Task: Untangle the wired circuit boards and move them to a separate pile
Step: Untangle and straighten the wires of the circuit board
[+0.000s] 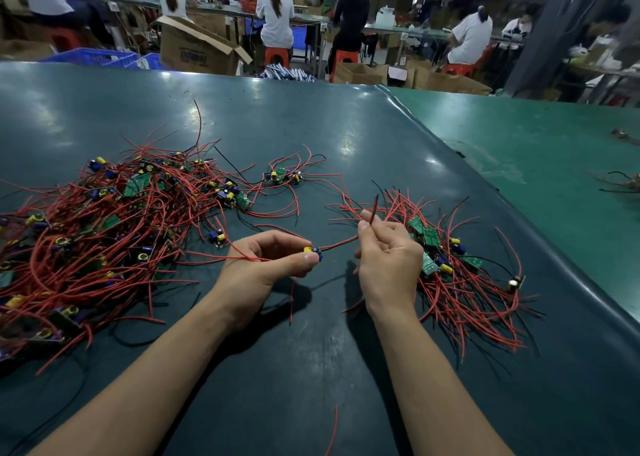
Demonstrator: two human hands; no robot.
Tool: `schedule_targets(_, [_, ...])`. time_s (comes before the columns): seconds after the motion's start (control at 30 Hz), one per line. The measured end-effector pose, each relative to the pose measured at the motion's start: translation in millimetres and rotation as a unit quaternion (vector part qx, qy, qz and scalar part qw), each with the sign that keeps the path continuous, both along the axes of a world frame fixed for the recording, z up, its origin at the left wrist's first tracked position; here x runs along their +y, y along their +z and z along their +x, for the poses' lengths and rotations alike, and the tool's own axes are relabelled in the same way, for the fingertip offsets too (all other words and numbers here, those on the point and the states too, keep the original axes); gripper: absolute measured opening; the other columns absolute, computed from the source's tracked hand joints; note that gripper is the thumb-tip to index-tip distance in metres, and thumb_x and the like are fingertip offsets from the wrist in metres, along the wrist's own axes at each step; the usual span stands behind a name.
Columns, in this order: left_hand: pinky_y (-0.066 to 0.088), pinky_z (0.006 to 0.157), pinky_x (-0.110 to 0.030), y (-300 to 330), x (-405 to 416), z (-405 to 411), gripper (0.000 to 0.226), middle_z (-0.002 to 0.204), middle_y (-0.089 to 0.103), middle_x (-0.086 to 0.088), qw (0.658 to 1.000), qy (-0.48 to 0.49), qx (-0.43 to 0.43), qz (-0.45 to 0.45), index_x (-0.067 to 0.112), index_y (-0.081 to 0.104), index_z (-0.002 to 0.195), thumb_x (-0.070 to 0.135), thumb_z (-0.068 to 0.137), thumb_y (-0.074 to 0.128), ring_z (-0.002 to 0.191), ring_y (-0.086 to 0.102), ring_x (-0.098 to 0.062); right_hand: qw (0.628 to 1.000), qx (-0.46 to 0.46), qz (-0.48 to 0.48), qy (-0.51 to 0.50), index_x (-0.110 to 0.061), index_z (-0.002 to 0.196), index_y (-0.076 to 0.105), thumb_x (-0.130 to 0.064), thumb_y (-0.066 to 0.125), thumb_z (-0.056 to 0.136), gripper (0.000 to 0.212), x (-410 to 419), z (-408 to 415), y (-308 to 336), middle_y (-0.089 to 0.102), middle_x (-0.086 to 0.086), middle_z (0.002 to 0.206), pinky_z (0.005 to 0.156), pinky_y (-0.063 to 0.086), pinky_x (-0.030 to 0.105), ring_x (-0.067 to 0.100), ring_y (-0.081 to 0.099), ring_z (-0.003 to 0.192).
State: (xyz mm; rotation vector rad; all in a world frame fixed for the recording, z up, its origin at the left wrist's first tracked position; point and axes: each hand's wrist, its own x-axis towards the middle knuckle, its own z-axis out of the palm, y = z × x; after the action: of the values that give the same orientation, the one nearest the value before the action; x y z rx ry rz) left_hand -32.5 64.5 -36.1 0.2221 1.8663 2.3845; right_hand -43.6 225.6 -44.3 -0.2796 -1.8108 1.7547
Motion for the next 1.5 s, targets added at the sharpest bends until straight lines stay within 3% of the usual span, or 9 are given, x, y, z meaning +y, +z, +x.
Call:
schedule_targets(0.17, [0.054,0.064,-0.022,0,-1,1,0.025,0.073,0.072,-0.009,1.000,-0.008,0.007,0.006,0.016,0.077,0.073,0.022,0.050,0.085,0.064,0.065,-0.016,0.990,-0.022,-0.141,-0.022,-0.017,0.092,0.076,-0.012,0.071,0.088,0.008,8,-5,2,0.066,-0.012,0.061,0.035,0.038,0.019,0.005,0.048,0.042])
schedule_targets(0.37, [0.054,0.064,-0.023,0,-1,0,0.024,0.072,0.072,-0.008,1.000,-0.011,0.003,0.020,0.015,0.077,0.071,0.021,0.050,0.084,0.062,0.065,-0.016,0.989,-0.007,-0.144,0.008,-0.016,0.092,0.070,-0.011,0.060,0.096,0.013,6,-2,6,0.067,-0.007,0.062,0.034,0.037,0.018,0.005,0.043,0.036])
schedule_targets(0.5, [0.055,0.064,-0.022,0,-5,-4,0.016,0.075,0.072,-0.009,0.997,0.017,-0.012,0.078,0.009,0.074,0.075,0.006,0.059,0.077,0.063,0.065,-0.016,0.964,-0.082,-0.188,0.171,-0.012,0.100,0.065,-0.024,0.060,0.096,0.014,-1,3,12,0.074,0.002,0.076,0.034,0.040,0.018,0.011,0.058,0.043])
schedule_targets(0.63, [0.055,0.064,-0.022,1,-6,-3,0.015,0.078,0.073,-0.011,0.996,0.008,-0.018,0.086,0.002,0.070,0.079,-0.001,0.064,0.071,0.068,0.067,-0.017,0.936,-0.139,-0.090,0.310,-0.014,0.081,0.074,-0.022,0.067,0.091,0.015,-21,11,6,0.070,0.001,0.068,0.036,0.040,0.019,0.011,0.061,0.050])
schedule_targets(0.83, [0.054,0.064,-0.022,5,-8,-1,0.012,0.071,0.071,-0.007,0.998,0.005,-0.015,0.056,0.010,0.074,0.069,0.005,0.058,0.076,0.061,0.063,-0.015,0.977,-0.080,-0.115,0.164,-0.010,0.073,0.075,-0.020,0.074,0.085,0.015,-8,2,10,0.058,-0.006,0.057,0.037,0.031,0.017,0.008,0.050,0.046])
schedule_targets(1.03, [0.054,0.065,-0.023,7,-4,0,0.019,0.070,0.070,-0.010,0.999,-0.003,-0.010,0.051,0.009,0.074,0.069,0.010,0.051,0.079,0.061,0.063,-0.017,0.973,-0.033,-0.228,0.010,-0.010,0.077,0.073,-0.015,0.070,0.089,0.014,9,-6,14,0.057,-0.007,0.055,0.034,0.030,0.017,0.005,0.043,0.042])
schedule_targets(1.3, [0.055,0.063,-0.022,4,-6,-1,0.017,0.070,0.071,-0.008,0.996,-0.009,0.000,0.088,0.008,0.074,0.074,0.001,0.058,0.073,0.061,0.065,-0.014,0.961,-0.020,-0.274,0.014,-0.012,0.059,0.056,-0.017,0.053,0.099,0.040,10,-10,9,0.040,-0.007,0.045,0.035,0.027,0.015,0.007,0.037,0.036])
schedule_targets(1.37, [0.055,0.063,-0.022,2,-6,-2,0.018,0.074,0.071,-0.008,0.993,0.008,0.001,0.115,0.006,0.072,0.079,0.000,0.062,0.072,0.064,0.066,-0.015,0.975,-0.029,-0.218,0.027,-0.012,0.062,0.058,-0.020,0.053,0.099,0.038,11,-8,7,0.042,-0.007,0.045,0.035,0.029,0.017,0.008,0.039,0.038])
schedule_targets(1.5, [0.054,0.064,-0.021,2,-7,-8,0.013,0.076,0.071,-0.005,0.986,0.067,0.021,0.154,0.010,0.077,0.080,0.008,0.069,0.070,0.061,0.061,-0.012,0.998,-0.050,0.027,0.017,-0.016,0.079,0.068,-0.025,0.065,0.093,0.017,7,-3,1,0.058,-0.011,0.058,0.047,0.049,0.032,0.012,0.056,0.050])
